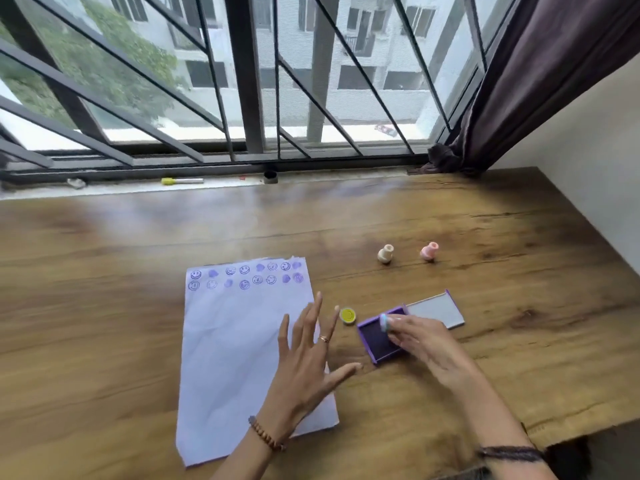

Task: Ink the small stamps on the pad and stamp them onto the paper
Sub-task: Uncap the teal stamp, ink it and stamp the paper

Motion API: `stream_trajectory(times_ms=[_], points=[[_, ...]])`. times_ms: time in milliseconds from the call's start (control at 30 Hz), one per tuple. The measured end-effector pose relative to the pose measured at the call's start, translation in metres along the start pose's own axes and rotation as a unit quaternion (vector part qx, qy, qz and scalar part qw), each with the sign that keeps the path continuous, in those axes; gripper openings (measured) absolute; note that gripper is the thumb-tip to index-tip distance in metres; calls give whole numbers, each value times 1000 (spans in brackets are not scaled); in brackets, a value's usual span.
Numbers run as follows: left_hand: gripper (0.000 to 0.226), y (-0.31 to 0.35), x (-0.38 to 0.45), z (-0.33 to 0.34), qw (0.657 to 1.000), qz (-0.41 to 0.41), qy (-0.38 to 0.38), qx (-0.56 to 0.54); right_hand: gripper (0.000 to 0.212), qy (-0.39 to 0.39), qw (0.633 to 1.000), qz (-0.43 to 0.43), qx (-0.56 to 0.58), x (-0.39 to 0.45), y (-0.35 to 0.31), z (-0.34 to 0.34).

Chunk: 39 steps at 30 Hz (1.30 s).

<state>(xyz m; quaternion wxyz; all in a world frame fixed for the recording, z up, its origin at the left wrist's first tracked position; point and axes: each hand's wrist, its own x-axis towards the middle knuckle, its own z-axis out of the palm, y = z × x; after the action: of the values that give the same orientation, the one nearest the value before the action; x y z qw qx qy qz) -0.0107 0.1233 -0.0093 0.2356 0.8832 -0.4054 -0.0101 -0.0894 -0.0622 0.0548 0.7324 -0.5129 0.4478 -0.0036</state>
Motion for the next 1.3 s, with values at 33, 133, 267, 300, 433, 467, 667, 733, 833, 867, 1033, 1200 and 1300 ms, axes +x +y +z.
stream_trajectory(times_ms=[33,133,267,300,433,467,667,733,833,867,1033,1200,1300], points=[[77,-10,-8,-9,1000,-16,6,6,15,-5,998,6,65,-5,6,4],[68,-55,-35,-31,997,-73,-1,19,13,-12,987,26,158,-21,25,32],[65,-120,-65,-60,992,-116,-18,45,17,-60,984,39,163,-36,45,97],[66,-133,-70,-65,990,-129,-23,43,19,-73,986,37,147,-40,47,115],[74,-172,-79,-78,985,-162,-37,42,16,-88,996,-2,11,-45,48,183],[75,-177,-80,-80,986,-158,-43,43,14,-86,996,-19,-25,-44,47,198],[73,-186,-81,-80,987,-141,-57,44,13,12,928,-185,-324,-19,34,260],[71,-187,-82,-79,987,-139,-63,43,12,19,886,-229,-403,-14,29,273],[66,-188,-83,-78,988,-138,-56,40,16,6,835,-274,-477,-7,23,288],[65,-188,-83,-77,989,-135,-51,41,13,4,821,-286,-494,-6,20,291],[65,-189,-84,-75,990,-127,-38,38,13,21,771,-344,-535,-1,6,307],[65,-190,-85,-75,990,-128,-44,27,8,34,737,-365,-567,9,15,319],[64,-189,-85,-76,990,-129,-47,18,13,15,687,-351,-636,19,41,319]])
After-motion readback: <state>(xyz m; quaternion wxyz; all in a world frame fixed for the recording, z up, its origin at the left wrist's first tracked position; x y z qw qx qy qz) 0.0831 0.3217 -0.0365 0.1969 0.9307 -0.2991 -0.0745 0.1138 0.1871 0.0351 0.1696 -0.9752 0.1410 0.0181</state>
